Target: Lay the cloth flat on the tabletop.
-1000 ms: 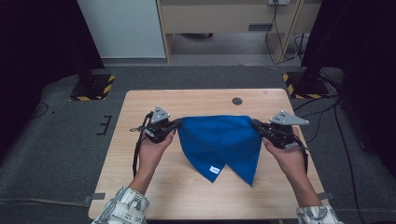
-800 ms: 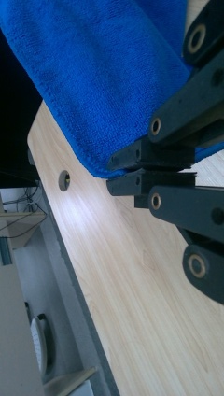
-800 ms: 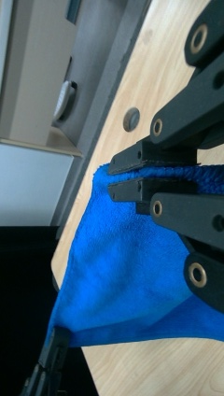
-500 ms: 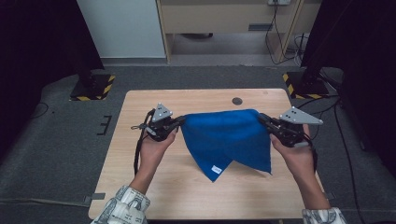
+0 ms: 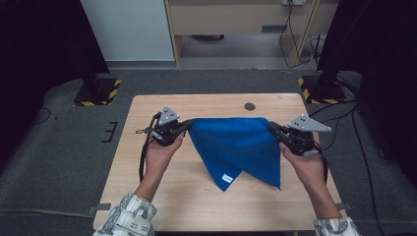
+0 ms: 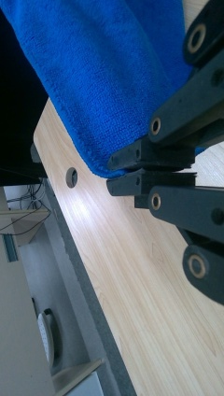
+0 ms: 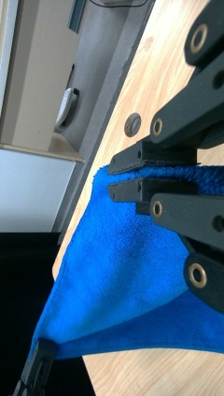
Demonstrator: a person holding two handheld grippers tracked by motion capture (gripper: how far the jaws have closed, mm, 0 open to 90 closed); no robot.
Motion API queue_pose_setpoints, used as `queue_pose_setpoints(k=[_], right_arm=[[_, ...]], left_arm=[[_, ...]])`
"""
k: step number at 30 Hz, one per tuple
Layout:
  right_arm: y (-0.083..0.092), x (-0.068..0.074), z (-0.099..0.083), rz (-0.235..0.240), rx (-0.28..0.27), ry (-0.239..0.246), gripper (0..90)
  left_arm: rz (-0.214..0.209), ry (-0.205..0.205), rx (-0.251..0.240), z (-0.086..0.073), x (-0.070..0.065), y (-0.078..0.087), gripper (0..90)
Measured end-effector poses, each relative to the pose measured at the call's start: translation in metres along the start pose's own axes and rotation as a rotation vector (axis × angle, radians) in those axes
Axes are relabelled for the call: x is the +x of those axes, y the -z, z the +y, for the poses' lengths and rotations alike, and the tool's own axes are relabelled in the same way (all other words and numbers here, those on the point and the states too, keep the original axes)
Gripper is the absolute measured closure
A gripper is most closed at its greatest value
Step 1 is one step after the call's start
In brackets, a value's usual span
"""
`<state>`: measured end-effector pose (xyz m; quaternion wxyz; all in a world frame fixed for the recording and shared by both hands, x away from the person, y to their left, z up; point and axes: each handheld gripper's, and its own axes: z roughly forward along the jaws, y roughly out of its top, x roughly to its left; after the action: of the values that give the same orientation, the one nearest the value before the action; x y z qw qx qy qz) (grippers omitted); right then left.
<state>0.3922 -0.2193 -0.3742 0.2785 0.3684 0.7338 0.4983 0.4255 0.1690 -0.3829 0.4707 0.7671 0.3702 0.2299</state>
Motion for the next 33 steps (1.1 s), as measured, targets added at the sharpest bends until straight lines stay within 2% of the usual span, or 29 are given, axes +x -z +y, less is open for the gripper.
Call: queue_pose_setpoints(k=[14,18,21,28,30,33], right_arm=[[-0.02,0.028,0.005,0.049,0.014,0.024,85.8],[-0.021,0.035,0.006,0.056,0.013,0.036,85.7],[-0.017,0.032,0.005,0.039,0.004,0.03,85.6],[0.0,0.014,0.003,-0.002,-0.017,0.003,85.6],[-0.001,0.008,0.001,-0.022,-0.015,0.004,85.5],[-0.013,-0.003,-0.007,-0.036,0.009,0.001,85.4]], left_arm=[[0.042,0.015,0.006,-0.008,0.026,0.019,87.4],[0.035,0.024,0.006,-0.009,0.03,0.023,87.4],[0.012,0.038,0.003,-0.007,0.027,0.018,87.3],[-0.009,0.011,0.015,0.003,0.01,0.0,86.8],[-0.011,0.015,0.029,0.004,0.01,-0.009,86.8],[-0.01,0.035,0.051,0.003,0.012,-0.024,86.8]])
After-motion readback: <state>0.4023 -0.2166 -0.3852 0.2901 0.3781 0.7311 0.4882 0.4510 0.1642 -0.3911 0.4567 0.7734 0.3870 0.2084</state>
